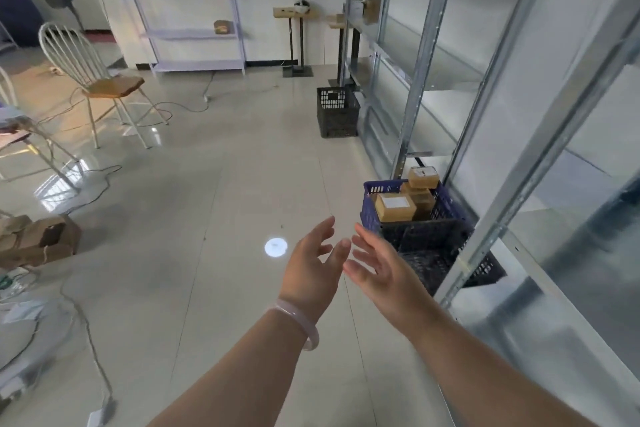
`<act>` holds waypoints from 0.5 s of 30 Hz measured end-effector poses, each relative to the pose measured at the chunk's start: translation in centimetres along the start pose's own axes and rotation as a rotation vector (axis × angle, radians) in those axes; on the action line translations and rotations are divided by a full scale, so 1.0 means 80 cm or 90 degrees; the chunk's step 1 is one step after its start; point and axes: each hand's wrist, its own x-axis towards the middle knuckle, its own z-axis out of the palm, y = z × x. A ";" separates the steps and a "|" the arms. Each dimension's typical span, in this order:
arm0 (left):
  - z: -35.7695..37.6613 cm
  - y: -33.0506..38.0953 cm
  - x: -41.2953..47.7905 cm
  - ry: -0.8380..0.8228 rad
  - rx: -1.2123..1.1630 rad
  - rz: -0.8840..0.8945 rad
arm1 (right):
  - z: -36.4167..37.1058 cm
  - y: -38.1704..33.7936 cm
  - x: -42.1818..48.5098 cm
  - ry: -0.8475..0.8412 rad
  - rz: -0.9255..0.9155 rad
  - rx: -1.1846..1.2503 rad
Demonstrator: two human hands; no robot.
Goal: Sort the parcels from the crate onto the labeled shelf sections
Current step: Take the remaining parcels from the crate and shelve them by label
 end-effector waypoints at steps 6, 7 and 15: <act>-0.019 0.019 0.161 -0.063 0.030 0.027 | 0.005 -0.015 0.137 0.060 0.007 0.002; -0.013 0.021 0.181 -0.077 0.030 0.028 | -0.001 -0.011 0.155 0.072 0.013 -0.001; 0.058 0.031 0.352 -0.149 0.084 0.061 | -0.077 0.032 0.304 0.149 0.069 -0.009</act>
